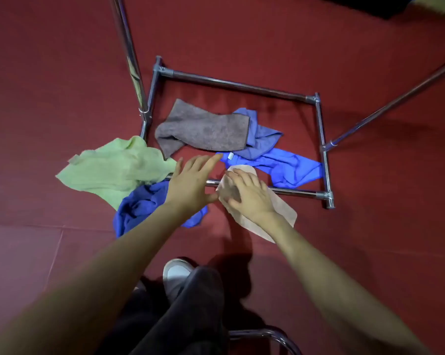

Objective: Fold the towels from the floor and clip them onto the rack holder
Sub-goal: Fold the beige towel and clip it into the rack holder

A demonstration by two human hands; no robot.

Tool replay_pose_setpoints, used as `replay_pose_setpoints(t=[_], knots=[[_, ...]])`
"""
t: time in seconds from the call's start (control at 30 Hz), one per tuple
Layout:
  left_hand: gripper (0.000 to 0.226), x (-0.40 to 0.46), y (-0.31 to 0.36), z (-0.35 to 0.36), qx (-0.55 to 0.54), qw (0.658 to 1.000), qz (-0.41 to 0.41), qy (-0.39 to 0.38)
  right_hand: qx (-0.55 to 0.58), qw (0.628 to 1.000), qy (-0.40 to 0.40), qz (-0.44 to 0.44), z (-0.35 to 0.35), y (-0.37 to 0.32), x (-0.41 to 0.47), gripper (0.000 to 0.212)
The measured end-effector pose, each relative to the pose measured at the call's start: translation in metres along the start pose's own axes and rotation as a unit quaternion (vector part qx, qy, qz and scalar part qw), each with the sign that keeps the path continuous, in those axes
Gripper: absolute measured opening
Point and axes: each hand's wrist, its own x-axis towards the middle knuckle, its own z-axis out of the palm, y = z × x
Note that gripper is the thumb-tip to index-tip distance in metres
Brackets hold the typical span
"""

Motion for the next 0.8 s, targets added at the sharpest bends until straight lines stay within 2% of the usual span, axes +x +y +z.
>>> replay_pose_setpoints(t=[0.13,0.23,0.33,0.43,0.53,0.63,0.7,0.8], knots=[[0.086,0.004,-0.013,0.015,0.012,1.000,-0.015,-0.009,-0.009,0.999,-0.052,0.001,0.027,0.002,0.021,0.058],[0.086,0.001,-0.022,0.029,0.038,0.999,-0.004,-0.032,-0.026,0.996,-0.072,-0.049,0.038,0.009,0.041,0.042],[0.085,-0.004,-0.029,0.039,0.047,0.999,0.013,-0.002,-0.026,0.996,-0.063,-0.065,0.037,0.016,0.060,0.041],[0.081,-0.010,-0.031,0.047,0.053,0.998,0.016,0.003,-0.037,0.993,-0.092,-0.061,0.040,0.020,0.069,0.044],[0.079,-0.012,-0.033,0.050,0.045,0.999,0.012,0.017,-0.071,0.989,-0.106,-0.069,0.050,0.022,0.076,0.032],[0.076,-0.012,-0.032,0.048,0.042,0.999,0.006,0.014,-0.117,0.988,-0.079,-0.067,0.048,0.019,0.078,0.022],[0.072,-0.009,-0.030,0.048,0.045,0.999,-0.004,-0.007,-0.133,0.989,-0.024,-0.066,0.043,0.018,0.078,0.020],[0.063,0.000,-0.020,0.044,0.039,0.999,-0.023,-0.025,0.006,0.996,0.088,-0.025,0.029,0.017,0.067,0.013]])
